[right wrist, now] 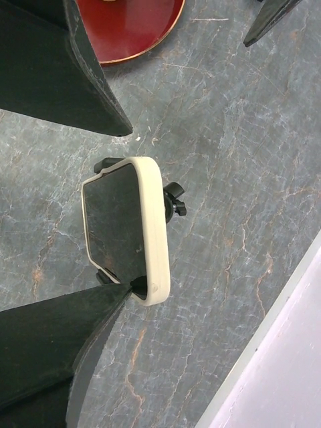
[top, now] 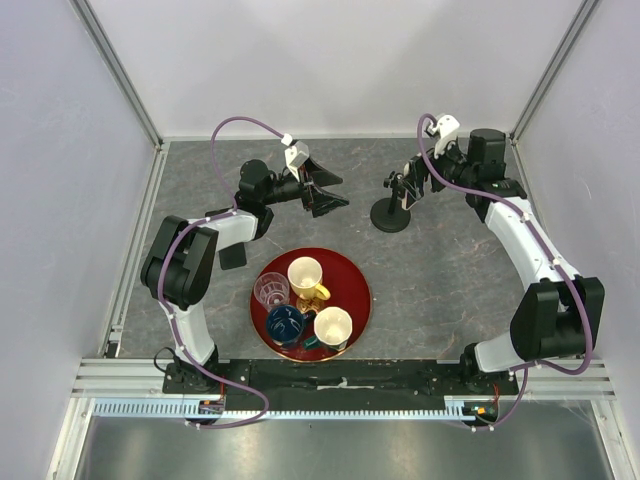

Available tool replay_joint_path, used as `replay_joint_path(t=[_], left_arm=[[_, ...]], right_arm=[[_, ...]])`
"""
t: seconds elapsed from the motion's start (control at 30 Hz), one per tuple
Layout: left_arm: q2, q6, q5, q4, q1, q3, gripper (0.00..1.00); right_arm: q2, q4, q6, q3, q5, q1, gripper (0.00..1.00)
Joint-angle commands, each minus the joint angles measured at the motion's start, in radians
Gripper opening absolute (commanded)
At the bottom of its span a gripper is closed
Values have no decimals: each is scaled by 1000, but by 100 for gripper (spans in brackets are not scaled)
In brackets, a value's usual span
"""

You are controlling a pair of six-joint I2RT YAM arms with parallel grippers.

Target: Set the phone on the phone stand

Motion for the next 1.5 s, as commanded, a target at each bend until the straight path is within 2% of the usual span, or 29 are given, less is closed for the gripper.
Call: replay_joint_path(t=[0.0,0.33,0.57,0.93,1.0,1.03,1.07,1.1,1.23,1.27,1.33,1.37,1.47], left_arm=[[-20,-27,31,63,-2,11,85],[-17,-42,40,74,-2,16,85],[-15,-38,49,66,-2,17,85],[-18,-32,49,58,-2,15,85],[-21,-25,49,54,-2,15,85],[-21,-24,49,52,-2,15,85],[-23,-22,48,49,-2,15,85],[-23,-19,48,49,-2,15,85],[-23,-21,46,46,-2,17,85],[-23,-21,45,45,-2,17,85],[-23,-21,45,43,-2,19,85],[-21,-19,43,43,-2,20,85],[-21,-18,40,35,-2,22,85]], right_arm=[[-12,61,-12,56,-31,-10,98],[-28,56,-34,48,-20,-13,98],[34,53,-52,65,-150,-29,98],[107,75,-54,56,-173,-29,98],[109,107,-35,48,-182,-29,95],[109,110,-35,44,-184,-29,92],[109,119,-32,39,-186,-29,77],[112,116,-26,39,-183,-29,69],[90,192,46,-1,-146,-30,49],[74,264,75,-30,-118,-30,33],[51,340,180,-62,3,-27,14],[23,411,222,-96,52,-27,0],[-23,513,311,-145,274,-18,0]])
